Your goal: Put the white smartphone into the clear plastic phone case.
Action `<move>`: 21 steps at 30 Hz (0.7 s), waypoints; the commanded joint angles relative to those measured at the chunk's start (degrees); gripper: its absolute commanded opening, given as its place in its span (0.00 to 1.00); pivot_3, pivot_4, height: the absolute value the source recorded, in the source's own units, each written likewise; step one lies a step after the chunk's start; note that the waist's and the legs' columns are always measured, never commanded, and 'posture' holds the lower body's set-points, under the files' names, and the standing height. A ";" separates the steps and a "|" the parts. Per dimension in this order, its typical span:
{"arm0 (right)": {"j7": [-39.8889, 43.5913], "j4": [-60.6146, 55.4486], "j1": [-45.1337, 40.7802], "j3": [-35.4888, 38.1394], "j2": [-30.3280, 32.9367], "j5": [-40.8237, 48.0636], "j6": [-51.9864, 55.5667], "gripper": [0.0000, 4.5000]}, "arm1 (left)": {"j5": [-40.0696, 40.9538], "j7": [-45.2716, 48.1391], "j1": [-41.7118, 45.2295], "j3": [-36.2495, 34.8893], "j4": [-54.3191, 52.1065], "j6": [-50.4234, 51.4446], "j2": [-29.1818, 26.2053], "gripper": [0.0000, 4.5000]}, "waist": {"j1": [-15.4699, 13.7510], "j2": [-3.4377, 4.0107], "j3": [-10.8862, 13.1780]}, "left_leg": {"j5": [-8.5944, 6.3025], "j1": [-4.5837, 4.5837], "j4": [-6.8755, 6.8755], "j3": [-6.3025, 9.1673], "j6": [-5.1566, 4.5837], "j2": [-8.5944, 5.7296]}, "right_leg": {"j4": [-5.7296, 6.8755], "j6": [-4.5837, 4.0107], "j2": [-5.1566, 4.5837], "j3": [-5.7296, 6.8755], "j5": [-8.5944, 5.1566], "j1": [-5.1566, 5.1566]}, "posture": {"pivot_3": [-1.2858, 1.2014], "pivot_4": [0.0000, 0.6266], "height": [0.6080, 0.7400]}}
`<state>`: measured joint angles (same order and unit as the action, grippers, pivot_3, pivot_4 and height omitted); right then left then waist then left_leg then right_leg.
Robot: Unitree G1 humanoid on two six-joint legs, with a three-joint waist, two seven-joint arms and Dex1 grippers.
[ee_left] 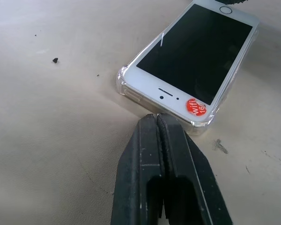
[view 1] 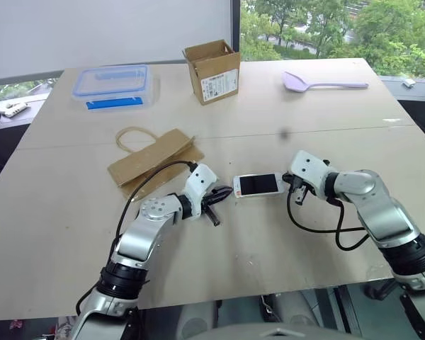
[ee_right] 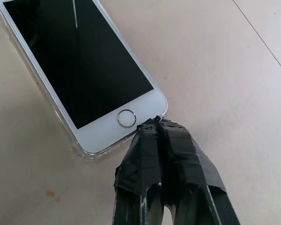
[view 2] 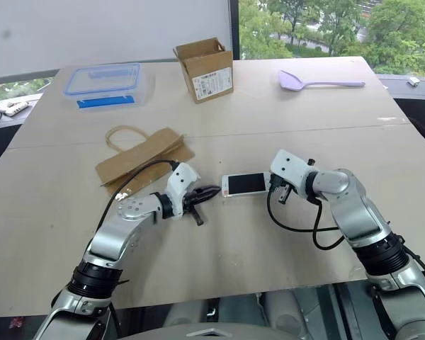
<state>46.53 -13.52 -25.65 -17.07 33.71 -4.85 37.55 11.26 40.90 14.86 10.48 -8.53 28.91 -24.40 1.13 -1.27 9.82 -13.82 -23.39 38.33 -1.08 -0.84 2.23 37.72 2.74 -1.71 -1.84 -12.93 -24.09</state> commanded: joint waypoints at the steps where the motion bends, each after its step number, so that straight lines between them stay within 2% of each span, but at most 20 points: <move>1: 1.47 -2.09 0.38 -4.23 -3.22 1.77 -1.75 0.00 | 0.22 0.66 -0.59 2.66 -1.21 0.89 1.03 0.01 | 0.07 0.00 0.00 | 0.00 0.09 -0.01 -0.02 0.00 0.00 | 0.00 0.00 0.00 -0.01 0.00 0.09 | 0.52 0.24 1.00; 8: 0.24 0.08 2.65 -2.88 -2.56 -0.44 -3.94 0.00 | 1.14 1.14 -1.88 0.13 -2.25 -0.62 0.33 0.01 | 0.67 -0.04 -0.03 | 0.00 0.49 -0.13 -0.08 0.00 0.02 | -0.03 0.02 0.00 -0.10 -0.03 0.40 | 0.52 0.24 1.00; 14: -0.60 -1.64 5.34 7.32 -0.64 4.12 -3.50 0.00 | 7.85 3.93 -1.42 -6.31 -4.06 -2.82 0.92 0.01 | 0.67 -0.08 0.07 | -0.01 0.33 -0.14 -0.09 0.00 0.01 | -0.09 0.01 -0.03 -0.12 -0.02 0.33 | 0.52 0.24 1.00; 18: -1.11 -2.72 5.72 9.91 -0.31 6.75 -1.89 0.00 | 10.70 7.03 -0.40 -5.41 -3.93 -2.34 0.99 0.01 | 0.56 -0.09 0.08 | -0.01 0.24 -0.13 -0.10 0.00 -0.02 | -0.13 0.00 -0.05 -0.13 -0.01 0.29 | 0.52 0.24 1.00; 21: -2.03 -3.28 5.51 11.48 -1.10 8.59 -1.11 0.00 | 9.51 6.28 1.45 -3.08 -2.06 -1.63 2.38 0.01 | 0.53 -0.09 0.09 | -0.01 0.22 -0.13 -0.09 0.00 -0.02 | -0.15 0.02 -0.04 -0.12 -0.02 0.28 | 0.52 0.24 1.00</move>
<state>45.09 -13.90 -19.64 -7.78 32.88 2.24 36.18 20.48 47.17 14.89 6.15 -10.12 27.32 -22.69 1.66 -1.36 9.91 -13.82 -23.17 38.20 -1.15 -0.84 2.21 37.57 2.76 -1.74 -1.96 -12.96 -23.81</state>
